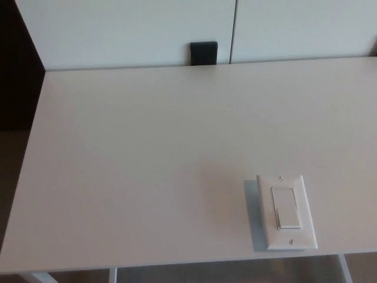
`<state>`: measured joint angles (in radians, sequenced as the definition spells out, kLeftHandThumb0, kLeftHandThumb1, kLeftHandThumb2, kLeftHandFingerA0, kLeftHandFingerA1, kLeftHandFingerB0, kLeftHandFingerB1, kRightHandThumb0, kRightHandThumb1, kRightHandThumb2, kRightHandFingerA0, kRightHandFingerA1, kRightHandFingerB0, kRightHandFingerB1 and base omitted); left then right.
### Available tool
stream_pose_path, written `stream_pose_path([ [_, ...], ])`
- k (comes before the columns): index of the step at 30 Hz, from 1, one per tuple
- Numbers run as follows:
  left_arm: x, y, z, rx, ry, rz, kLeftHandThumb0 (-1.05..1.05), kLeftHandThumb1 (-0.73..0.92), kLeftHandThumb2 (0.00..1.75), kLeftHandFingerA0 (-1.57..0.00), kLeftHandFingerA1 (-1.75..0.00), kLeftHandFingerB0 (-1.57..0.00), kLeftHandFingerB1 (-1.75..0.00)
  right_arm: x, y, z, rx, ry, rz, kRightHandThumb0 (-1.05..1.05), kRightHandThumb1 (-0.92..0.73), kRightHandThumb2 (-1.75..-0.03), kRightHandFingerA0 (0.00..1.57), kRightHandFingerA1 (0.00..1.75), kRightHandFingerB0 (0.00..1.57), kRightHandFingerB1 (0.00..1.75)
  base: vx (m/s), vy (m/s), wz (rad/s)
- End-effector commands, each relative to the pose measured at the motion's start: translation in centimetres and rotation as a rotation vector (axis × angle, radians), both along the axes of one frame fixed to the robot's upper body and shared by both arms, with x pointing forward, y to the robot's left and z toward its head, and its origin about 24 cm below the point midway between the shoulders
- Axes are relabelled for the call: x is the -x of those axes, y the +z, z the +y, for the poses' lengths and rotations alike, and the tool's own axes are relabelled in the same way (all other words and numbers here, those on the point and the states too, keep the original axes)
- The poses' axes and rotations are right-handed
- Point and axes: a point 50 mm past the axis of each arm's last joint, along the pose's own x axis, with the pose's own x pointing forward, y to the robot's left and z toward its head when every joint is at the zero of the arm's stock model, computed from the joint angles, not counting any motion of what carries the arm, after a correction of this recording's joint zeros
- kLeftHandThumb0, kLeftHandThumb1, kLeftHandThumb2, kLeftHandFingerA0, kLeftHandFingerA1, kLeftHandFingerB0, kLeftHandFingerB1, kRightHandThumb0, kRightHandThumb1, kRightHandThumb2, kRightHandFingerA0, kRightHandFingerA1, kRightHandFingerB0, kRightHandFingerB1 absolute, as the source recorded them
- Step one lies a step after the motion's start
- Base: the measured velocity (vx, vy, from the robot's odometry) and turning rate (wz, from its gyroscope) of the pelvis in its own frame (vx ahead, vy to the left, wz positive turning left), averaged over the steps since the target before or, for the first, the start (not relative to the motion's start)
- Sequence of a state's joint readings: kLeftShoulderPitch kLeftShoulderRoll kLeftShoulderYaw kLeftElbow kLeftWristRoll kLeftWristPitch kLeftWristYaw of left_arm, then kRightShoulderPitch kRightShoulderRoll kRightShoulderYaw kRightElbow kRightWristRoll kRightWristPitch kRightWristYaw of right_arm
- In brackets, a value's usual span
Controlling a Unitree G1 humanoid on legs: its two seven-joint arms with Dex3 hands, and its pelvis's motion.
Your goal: The robot walk towards a table in front and then clicks the light switch button using the right hand's index finger
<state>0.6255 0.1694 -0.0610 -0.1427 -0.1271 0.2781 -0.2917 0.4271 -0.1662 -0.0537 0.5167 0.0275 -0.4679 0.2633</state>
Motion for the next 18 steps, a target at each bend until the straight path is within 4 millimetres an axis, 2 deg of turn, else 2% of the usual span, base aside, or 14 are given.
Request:
stream_pose_path([
  [1, -0.7, 0.1, 1.2, -0.021, 0.017, -0.001, -0.12, 0.53, 0.94, -0.21, -0.54, -0.12, -0.49, 1.6, 1.6, 0.4, 0.013, 0.067, -0.009, -0.65, -0.55, -0.58, 0.72, 0.47, 0.51, 0.36, 0.00, 0.000, 0.00],
  [7, -1.3, 0.3, 1.8, -0.043, 0.012, -0.014, -0.12, 0.54, 0.94, -0.22, -0.54, -0.13, -0.49, 3.4, 4.2, 0.7, -0.026, 0.070, -0.089, -0.67, -0.56, -0.58, 0.71, 0.47, 0.52, 0.37, 0.00, 0.000, 0.00],
  [8, -1.4, 0.4, 1.9, -0.045, 0.012, -0.018, -0.12, 0.54, 0.94, -0.21, -0.54, -0.12, -0.49, 4.0, 5.6, 0.8, -0.038, 0.051, -0.122, -0.69, -0.57, -0.59, 0.71, 0.46, 0.56, 0.37, 0.00, 0.000, 0.00],
  [12, -1.7, 0.5, 2.1, -0.047, 0.024, -0.026, -0.13, 0.53, 0.93, -0.23, -0.54, -0.15, -0.50, 4.4, 9.1, 1.5, -0.045, 0.039, -0.219, -0.66, -0.60, -0.60, 0.68, 0.48, 0.56, 0.37, 0.00, 0.000, 0.00],
  [13, -1.8, 0.6, 2.1, -0.046, 0.027, -0.025, -0.13, 0.53, 0.93, -0.22, -0.54, -0.15, -0.50, 4.7, 10.6, 1.7, -0.045, 0.036, -0.265, -0.66, -0.60, -0.59, 0.68, 0.48, 0.57, 0.37, 0.00, 0.000, 0.00],
  [18, -1.6, 0.6, 2.2, -0.037, 0.033, -0.024, -0.12, 0.54, 0.94, -0.22, -0.54, -0.15, -0.50, 5.1, 13.5, 2.0, -0.059, 0.004, -0.375, -0.66, -0.61, -0.59, 0.68, 0.44, 0.59, 0.39, 0.00, 0.000, 0.00],
])
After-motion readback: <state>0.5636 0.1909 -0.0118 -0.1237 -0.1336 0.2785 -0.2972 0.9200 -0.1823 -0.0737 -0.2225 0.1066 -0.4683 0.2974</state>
